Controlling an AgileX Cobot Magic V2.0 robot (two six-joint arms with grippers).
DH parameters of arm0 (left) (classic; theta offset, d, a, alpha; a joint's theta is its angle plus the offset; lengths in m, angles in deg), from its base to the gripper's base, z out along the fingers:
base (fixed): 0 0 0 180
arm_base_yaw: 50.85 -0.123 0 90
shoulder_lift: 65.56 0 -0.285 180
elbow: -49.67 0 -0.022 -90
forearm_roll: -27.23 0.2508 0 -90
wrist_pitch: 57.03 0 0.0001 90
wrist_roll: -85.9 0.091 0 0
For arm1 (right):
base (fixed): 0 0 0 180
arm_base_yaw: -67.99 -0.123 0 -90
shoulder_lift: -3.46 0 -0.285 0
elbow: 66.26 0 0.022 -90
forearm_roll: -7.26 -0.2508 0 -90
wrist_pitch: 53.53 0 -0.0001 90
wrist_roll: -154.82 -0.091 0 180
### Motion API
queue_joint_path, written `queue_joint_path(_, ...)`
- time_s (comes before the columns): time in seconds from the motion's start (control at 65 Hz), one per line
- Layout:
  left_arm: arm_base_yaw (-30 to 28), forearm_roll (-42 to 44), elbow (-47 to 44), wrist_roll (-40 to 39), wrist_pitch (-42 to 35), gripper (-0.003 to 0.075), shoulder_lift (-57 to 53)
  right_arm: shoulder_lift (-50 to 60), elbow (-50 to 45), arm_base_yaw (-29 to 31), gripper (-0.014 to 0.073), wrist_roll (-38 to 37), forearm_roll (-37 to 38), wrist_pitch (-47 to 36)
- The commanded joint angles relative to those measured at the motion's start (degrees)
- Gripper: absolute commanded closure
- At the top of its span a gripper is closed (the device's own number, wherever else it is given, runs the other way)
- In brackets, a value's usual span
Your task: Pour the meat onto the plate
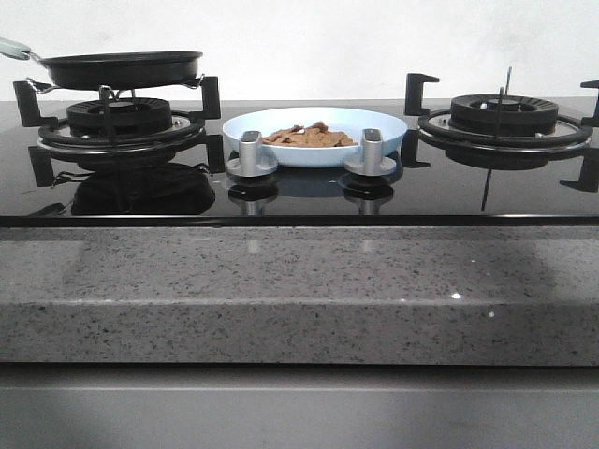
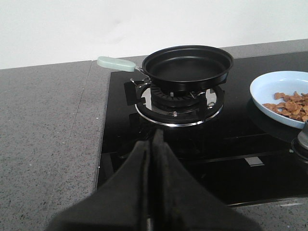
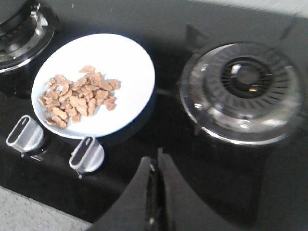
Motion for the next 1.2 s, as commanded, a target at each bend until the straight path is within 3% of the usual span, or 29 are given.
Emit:
queue_joint_path(0.0, 0.40, -1.23, 1.60, -0.52, -4.79, 0.0741, 0.48, 9.38, -6.07, 0.19, 0.0654, 0.91, 0.70, -9.12)
queue_joint_path(0.154, 0.40, -1.23, 1.60, -0.52, -4.65, 0.0741, 0.48, 23.73, -16.48, 0.19, 0.0654, 0.91, 0.72, -14.11)
queue_joint_path(0.323, 0.40, -1.23, 1.60, -0.52, -4.43, 0.0741, 0.48, 36.67, -25.59, 0.19, 0.0654, 0.91, 0.72, -14.37)
queue_joint_path(0.6, 0.40, -1.23, 1.60, -0.52, -4.43, 0.0741, 0.48, 50.42, -39.34, 0.19, 0.0654, 0.91, 0.72, -17.20)
queue_joint_path(1.185, 0.40, -1.23, 1.60, -0.52, -4.43, 0.0741, 0.48, 53.44, -41.12, 0.19, 0.0654, 0.91, 0.72, -17.53)
